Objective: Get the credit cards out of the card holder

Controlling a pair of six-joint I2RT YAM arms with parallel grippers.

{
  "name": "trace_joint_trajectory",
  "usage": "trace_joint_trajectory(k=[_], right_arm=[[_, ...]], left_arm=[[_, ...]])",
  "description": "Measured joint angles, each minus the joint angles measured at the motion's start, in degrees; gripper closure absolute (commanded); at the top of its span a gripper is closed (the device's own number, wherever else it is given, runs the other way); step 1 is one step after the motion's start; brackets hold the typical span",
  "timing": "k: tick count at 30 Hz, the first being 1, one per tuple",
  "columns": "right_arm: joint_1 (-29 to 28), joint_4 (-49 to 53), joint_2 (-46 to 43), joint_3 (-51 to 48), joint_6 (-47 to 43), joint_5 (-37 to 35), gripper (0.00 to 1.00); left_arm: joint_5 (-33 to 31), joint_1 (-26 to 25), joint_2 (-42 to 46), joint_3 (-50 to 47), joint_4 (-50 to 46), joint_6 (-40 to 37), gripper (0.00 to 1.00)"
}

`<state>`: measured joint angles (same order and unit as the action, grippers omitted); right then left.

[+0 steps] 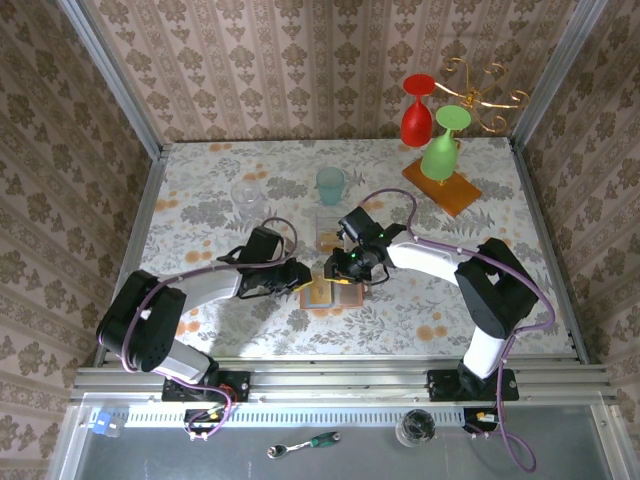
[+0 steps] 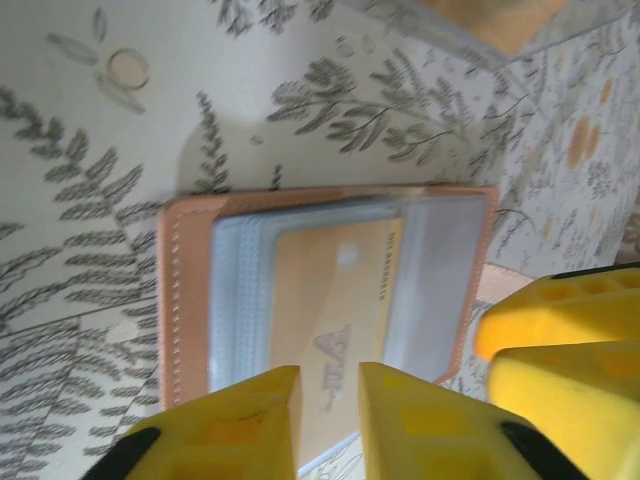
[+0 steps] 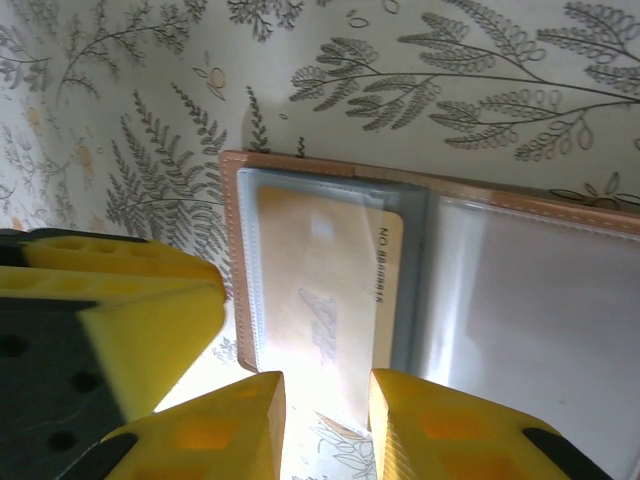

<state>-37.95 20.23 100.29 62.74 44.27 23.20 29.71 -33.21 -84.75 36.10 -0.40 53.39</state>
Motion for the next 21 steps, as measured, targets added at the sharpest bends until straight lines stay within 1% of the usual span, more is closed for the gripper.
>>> trace_joint_trajectory(k=[8,21], right_arm=[[-0.3,-2.1,0.9,-0.7,0.7,0.9,0.7],[-1.5,-3.0,3.0,-0.9,0.9,1.5,0.7]], left_arm=[[0.0,-0.1,-0.3,-1.6,0.9,-0.1,0.95],[-0.1,-1.2,-1.3,-1.6,1.8,-0.1,0.99]])
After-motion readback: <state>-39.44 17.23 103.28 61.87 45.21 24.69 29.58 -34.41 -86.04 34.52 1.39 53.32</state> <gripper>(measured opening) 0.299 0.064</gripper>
